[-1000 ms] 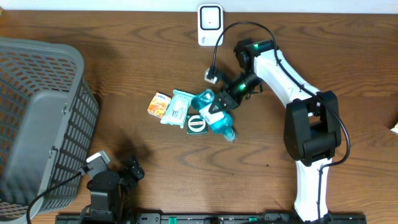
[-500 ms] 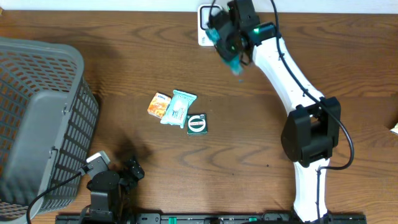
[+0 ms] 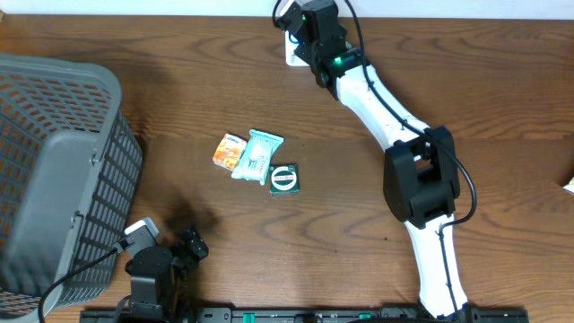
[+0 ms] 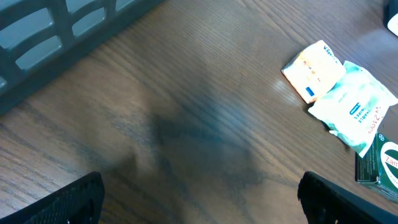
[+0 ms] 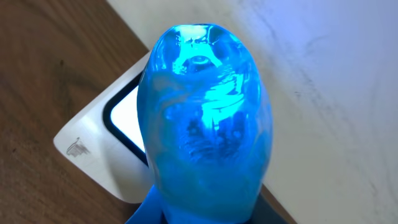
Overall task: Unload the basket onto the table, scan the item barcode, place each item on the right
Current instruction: 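Hold the bottle's label up against the white scanner, then carry the Listerine bottle off to the right past the scanner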
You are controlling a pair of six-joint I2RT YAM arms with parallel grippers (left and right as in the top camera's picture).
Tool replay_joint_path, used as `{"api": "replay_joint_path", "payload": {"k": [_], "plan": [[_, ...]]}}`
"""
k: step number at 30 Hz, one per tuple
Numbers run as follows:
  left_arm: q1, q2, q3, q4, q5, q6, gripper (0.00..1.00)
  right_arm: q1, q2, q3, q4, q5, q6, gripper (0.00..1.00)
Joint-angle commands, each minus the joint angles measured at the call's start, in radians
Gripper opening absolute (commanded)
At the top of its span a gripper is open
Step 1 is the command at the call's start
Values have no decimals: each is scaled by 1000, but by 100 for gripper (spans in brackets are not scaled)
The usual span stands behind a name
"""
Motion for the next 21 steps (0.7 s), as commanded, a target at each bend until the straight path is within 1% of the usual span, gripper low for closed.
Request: {"api": "replay_joint_path", "payload": {"k": [1,2,6,7,9,12,15,21], "plan": [[3,-2,-4,-63,-29,3,98,13,-19,27,42,73,-17,1],[3,-2,-4,-63,-29,3,98,13,-19,27,43,114,-9,1],[3,-2,-4,-63,-29,2,98,-6,-21,28,37,400,5,1],[3,-2,-4,-63,-29,3,98,-22,-21,28,27,470,5,1],[3,-2,-4,-63,-29,3,98,-65,-21,28,-6,550,6,1],[3,-2,-4,-63,-29,3,98,-148,-21,28,-67,591,38,1],[3,-2,-4,-63,-29,3,98,-275,-21,27,-215,597,84,1],[3,-2,-4,-63,-29,3,98,-549,-21,27,-460,528,258,1]]}}
